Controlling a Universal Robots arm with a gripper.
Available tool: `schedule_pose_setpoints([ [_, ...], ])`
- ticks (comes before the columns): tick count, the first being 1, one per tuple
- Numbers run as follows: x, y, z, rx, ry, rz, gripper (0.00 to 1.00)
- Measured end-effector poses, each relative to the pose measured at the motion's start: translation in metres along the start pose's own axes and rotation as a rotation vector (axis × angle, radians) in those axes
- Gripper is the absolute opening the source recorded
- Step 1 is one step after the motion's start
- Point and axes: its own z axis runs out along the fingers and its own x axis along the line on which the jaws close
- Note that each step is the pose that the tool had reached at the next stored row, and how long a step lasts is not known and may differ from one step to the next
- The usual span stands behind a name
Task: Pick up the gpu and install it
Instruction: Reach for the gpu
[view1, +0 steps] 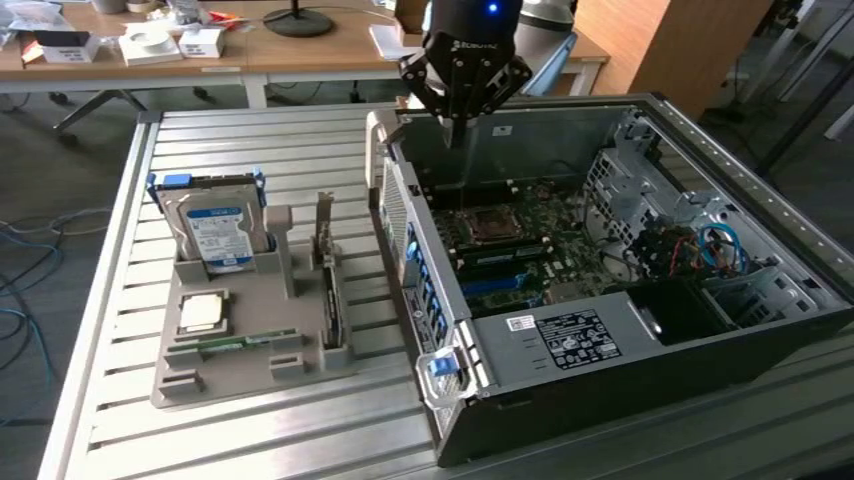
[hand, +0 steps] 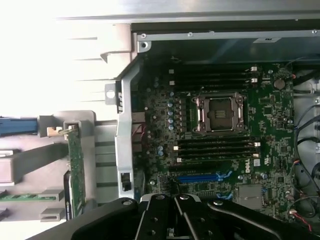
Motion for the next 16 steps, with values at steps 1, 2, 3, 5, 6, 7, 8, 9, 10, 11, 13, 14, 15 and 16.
schedule_pose_setpoints([
  [1, 0.002, -0.0001, 0.0, 0.0, 0.0, 0.0, 0.11],
  [2, 0.004, -0.0003, 0.0, 0.0, 0.0, 0.0, 0.11],
  [3, 0.006, -0.0005, 0.0, 0.0001, 0.0, 0.0, 0.11],
  [5, 0.011, -0.0008, -0.0001, 0.0, 0.0, 0.0, 0.11],
  [6, 0.014, -0.001, -0.0001, 0.0, 0.0, 0.0, 0.11],
  [7, 0.016, -0.0012, -0.0001, 0.0, 0.0, 0.0, 0.11],
  [8, 0.019, -0.0014, -0.0002, 0.0, 0.0, 0.0, 0.11],
  [9, 0.021, -0.0016, -0.0002, 0.0, 0.0, 0.0, 0.11],
  [10, 0.023, -0.0017, -0.0002, 0.0, 0.0, 0.0, 0.11],
  [11, 0.025, -0.0019, -0.0002, 0.0, 0.0, 0.0, 0.11],
  [13, 0.03, -0.0023, -0.0003, 0.0, 0.0, 0.0, 0.11],
  [14, 0.032, -0.0025, -0.0003, 0.0, 0.0, 0.0, 0.11],
  [15, 0.035, -0.0026, -0.0003, 0.0, 0.0, 0.0, 0.11],
  [16, 0.038, -0.0029, -0.0004, 0.0, 0.0, 0.0, 0.11],
])
